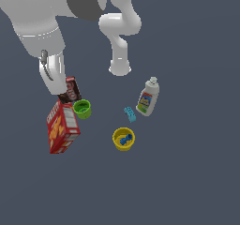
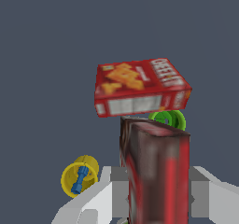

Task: Pick up a designated object from a clutter of objects.

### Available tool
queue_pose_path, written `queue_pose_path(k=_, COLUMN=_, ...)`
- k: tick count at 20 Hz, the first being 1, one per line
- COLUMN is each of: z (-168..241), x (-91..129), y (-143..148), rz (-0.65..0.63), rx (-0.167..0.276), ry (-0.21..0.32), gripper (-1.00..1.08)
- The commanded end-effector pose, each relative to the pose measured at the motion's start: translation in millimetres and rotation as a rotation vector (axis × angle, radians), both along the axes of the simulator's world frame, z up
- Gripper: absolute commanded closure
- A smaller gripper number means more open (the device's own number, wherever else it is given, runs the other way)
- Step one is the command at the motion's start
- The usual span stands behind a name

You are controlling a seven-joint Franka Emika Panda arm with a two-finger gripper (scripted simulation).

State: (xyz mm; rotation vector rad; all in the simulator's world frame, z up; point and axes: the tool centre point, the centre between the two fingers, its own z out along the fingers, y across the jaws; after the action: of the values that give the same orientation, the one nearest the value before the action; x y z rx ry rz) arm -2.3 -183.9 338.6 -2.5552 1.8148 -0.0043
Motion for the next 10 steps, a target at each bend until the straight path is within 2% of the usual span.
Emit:
queue_pose_path(k=1, z=20.5, x=-11.9, y=-17.4, rz=0.0, rx=0.0, ry=0.002, gripper=1.08)
queue_pose_path(k=10, z=70.3, x=-36.3, y=-60.2, rz=0.001, rx=-0.004, ry=0.006, gripper=1.08)
